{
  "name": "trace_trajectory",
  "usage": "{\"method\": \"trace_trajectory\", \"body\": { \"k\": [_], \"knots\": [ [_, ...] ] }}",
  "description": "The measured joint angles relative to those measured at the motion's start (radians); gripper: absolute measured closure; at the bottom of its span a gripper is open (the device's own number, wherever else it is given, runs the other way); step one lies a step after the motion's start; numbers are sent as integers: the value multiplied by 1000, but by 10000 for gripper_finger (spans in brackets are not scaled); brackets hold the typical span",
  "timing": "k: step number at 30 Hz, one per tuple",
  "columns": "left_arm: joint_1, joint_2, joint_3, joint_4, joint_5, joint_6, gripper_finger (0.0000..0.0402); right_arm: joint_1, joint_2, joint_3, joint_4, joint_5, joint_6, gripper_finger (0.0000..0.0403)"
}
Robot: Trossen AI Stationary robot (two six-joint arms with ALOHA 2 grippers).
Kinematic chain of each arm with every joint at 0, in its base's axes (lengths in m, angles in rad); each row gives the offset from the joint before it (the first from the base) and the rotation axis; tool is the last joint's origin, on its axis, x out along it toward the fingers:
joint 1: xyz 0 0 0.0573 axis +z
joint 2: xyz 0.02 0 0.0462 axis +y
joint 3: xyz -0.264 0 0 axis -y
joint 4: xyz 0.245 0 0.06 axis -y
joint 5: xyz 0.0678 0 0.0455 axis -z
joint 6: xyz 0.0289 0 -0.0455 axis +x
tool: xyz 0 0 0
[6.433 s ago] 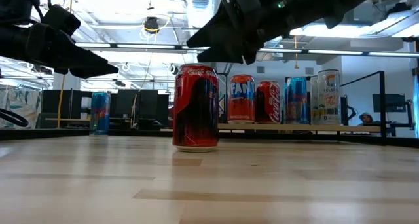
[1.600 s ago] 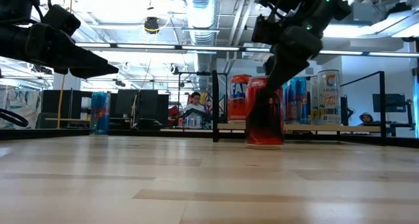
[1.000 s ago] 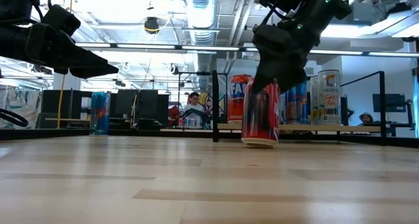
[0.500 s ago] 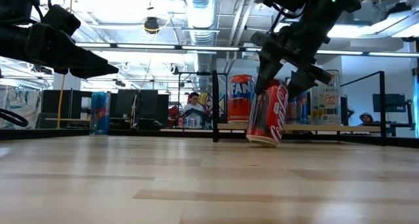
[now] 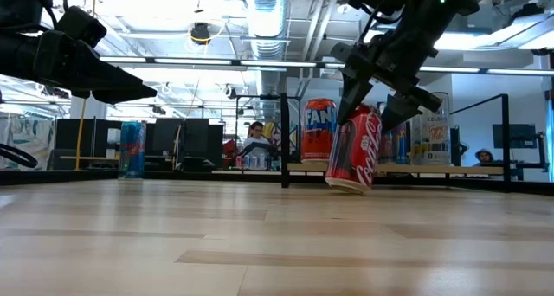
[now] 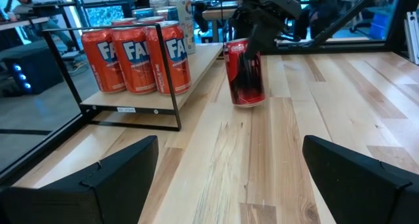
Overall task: Place canned beverage on shelf
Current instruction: Put the red-white soda can on the shelf aligned with the other soda cans
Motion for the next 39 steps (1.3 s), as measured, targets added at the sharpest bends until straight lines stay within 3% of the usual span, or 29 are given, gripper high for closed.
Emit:
{"method": "trace_trajectory", "body": {
  "k": [8, 15, 28, 39],
  "knots": [
    [0, 0, 0, 0, 0, 0, 35, 1, 2, -3, 20, 6, -44, 27],
    [0, 0, 0, 0, 0, 0, 35, 1, 3, 59, 37, -13, -99, 22],
    [0, 0, 0, 0, 0, 0, 35, 45, 2, 256, -163, 11, -132, 21],
    [0, 0, 0, 0, 0, 0, 35, 128, 124, 257, -183, 216, -18, 21]
  ]
}}
